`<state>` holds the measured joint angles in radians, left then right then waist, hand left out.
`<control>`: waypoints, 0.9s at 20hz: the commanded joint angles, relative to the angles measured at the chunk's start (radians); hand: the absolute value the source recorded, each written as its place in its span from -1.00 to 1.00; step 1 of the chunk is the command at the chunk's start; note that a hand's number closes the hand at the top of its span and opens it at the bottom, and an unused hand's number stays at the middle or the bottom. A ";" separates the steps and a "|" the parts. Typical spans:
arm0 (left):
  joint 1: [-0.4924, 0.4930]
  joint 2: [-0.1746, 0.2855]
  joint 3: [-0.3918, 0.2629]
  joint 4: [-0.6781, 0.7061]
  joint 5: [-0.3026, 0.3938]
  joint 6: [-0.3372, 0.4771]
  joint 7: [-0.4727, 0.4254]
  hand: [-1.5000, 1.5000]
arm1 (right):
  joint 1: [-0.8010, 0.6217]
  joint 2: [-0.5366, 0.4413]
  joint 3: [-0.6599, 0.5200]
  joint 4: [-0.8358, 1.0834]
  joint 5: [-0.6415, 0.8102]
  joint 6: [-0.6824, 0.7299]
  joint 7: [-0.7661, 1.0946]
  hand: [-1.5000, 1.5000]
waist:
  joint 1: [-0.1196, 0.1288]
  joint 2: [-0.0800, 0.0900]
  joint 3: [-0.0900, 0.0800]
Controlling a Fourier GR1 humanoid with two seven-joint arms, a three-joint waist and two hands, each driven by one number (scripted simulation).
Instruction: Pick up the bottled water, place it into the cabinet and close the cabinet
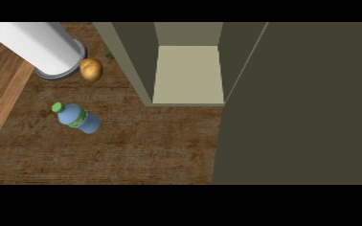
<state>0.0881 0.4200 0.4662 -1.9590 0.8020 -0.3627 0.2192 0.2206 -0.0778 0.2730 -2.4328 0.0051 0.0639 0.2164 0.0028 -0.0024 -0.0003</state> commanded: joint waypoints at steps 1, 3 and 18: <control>0.063 0.005 0.050 -0.083 0.065 0.000 0.078 -1.00 | -0.004 0.017 0.058 -0.079 0.043 -0.028 0.093 -1.00 | 0.002 0.000 0.000; 0.044 -0.028 0.020 -0.027 0.015 -0.023 0.060 -1.00 | -0.061 0.027 0.058 -0.076 0.060 -0.043 0.132 -1.00 | 0.000 0.001 0.000; -0.041 -0.082 -0.029 0.157 -0.259 -0.092 -0.011 -1.00 | -0.117 0.054 0.198 -0.083 0.189 -0.133 0.196 -1.00 | -0.011 0.002 0.000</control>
<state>0.0868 0.3813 0.4838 -1.8535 0.6506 -0.4708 0.2435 0.1188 -0.0349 0.4266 -2.4700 0.0755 -0.0428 0.3928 -0.0042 -0.0009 -0.0004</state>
